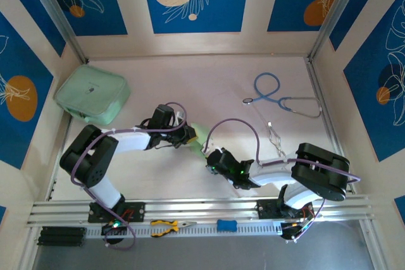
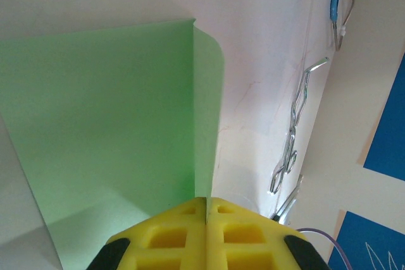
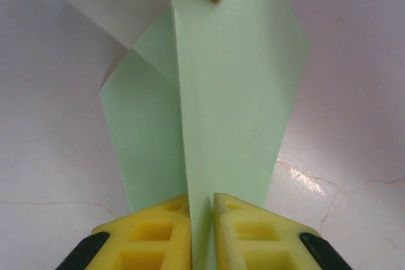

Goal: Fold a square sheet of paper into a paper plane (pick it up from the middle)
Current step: Fourth fold the wing at the center of the table.

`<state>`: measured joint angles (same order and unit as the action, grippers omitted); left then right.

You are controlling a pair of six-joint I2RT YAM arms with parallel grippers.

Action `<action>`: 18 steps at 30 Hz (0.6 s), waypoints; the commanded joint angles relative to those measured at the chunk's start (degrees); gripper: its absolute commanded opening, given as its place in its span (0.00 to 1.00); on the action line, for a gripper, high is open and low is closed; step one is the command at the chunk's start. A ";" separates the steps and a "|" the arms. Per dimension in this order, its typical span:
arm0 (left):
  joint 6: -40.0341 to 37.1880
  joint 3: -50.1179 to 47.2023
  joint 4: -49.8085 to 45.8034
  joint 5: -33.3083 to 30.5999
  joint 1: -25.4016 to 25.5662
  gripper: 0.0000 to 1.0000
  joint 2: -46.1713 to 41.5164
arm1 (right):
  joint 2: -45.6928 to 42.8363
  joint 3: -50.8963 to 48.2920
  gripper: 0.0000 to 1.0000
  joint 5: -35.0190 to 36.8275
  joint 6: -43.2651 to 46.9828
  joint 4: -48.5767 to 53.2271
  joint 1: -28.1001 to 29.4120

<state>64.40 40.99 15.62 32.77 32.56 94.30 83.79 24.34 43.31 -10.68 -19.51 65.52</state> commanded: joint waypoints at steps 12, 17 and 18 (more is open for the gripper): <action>-6.52 2.49 -10.06 -5.78 0.04 0.39 -7.55 | 1.47 2.91 0.08 -7.47 -9.01 0.50 -2.11; -8.19 2.60 -13.83 -8.70 -0.56 0.42 -10.65 | 1.21 2.58 0.06 -12.52 -12.74 -0.16 -4.28; -8.31 2.54 -14.40 -9.11 -0.67 0.42 -11.09 | 1.04 2.34 0.06 -13.10 -13.07 -0.71 -4.55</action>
<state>58.33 42.17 5.52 26.46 32.38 84.95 84.82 26.20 34.00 -20.16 -18.68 61.71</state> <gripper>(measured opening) 0.417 0.069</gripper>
